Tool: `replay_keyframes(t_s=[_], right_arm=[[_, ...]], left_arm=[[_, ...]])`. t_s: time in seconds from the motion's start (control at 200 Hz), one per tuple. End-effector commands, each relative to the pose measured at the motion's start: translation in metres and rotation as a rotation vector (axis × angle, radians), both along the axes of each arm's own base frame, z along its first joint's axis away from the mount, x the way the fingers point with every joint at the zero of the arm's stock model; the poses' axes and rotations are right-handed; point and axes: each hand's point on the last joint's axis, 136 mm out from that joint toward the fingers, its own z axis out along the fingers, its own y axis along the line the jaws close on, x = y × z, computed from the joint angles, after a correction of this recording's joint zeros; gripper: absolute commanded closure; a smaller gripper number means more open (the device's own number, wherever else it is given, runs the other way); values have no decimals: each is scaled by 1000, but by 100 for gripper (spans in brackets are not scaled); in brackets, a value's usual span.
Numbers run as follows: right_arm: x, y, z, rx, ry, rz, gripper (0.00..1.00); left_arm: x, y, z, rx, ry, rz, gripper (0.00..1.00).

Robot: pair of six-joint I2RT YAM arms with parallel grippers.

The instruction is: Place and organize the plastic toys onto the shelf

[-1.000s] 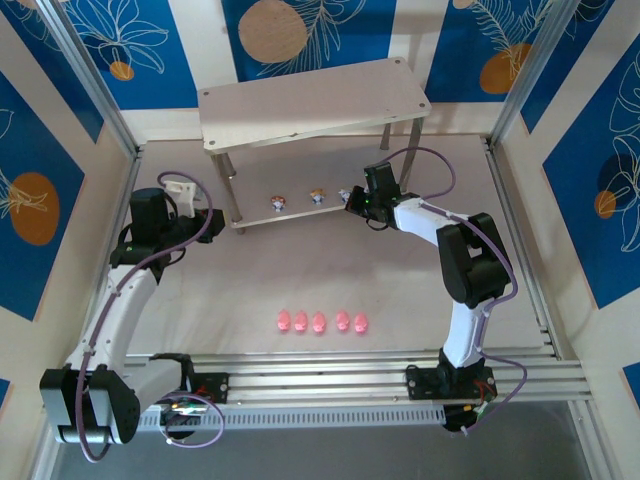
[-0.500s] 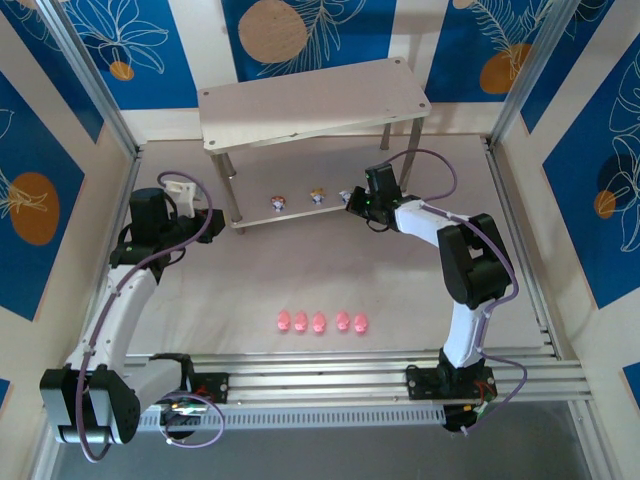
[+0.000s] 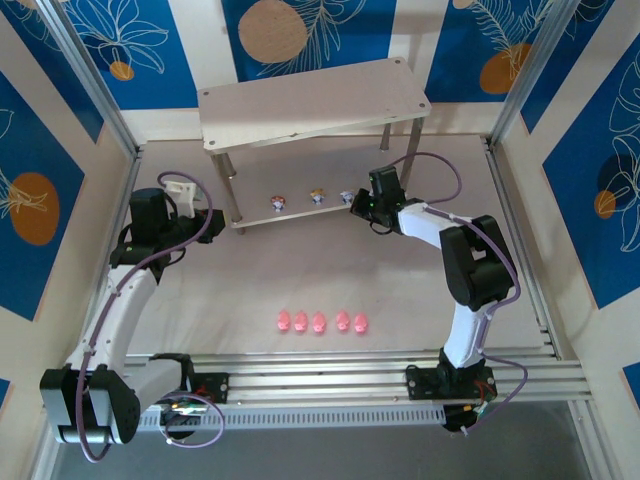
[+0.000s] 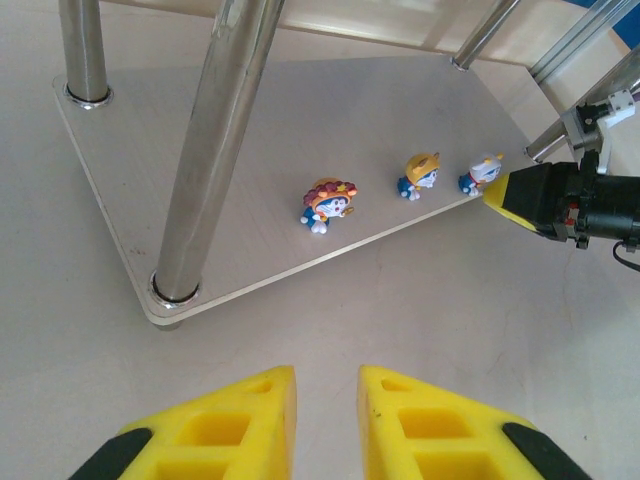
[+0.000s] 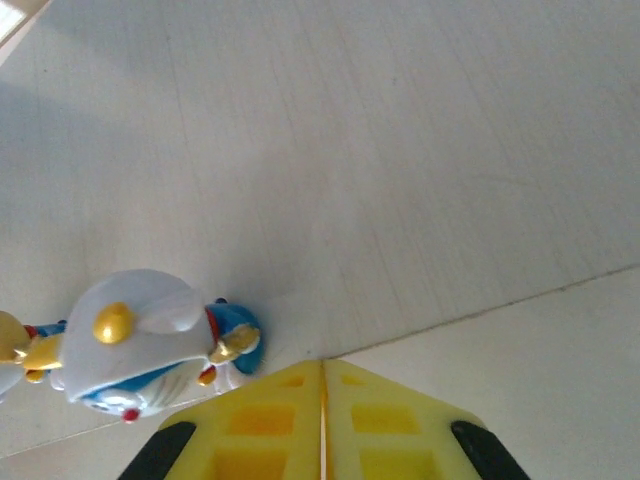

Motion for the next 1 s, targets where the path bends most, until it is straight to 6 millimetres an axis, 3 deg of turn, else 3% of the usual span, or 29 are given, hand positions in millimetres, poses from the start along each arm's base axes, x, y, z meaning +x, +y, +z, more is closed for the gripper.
replay_keyframes(t_s=[0.0, 0.31, 0.995], right_arm=[[-5, -4, 10, -3, -19, -29, 90], [-8, 14, 27, -7, -76, 6, 93], [5, 25, 25, -22, -84, 19, 93]], left_arm=[[-3, 2, 5, -6, -25, -10, 76], [-4, 2, 4, -5, -25, -9, 76], [-4, 2, 5, -4, -29, -8, 76]])
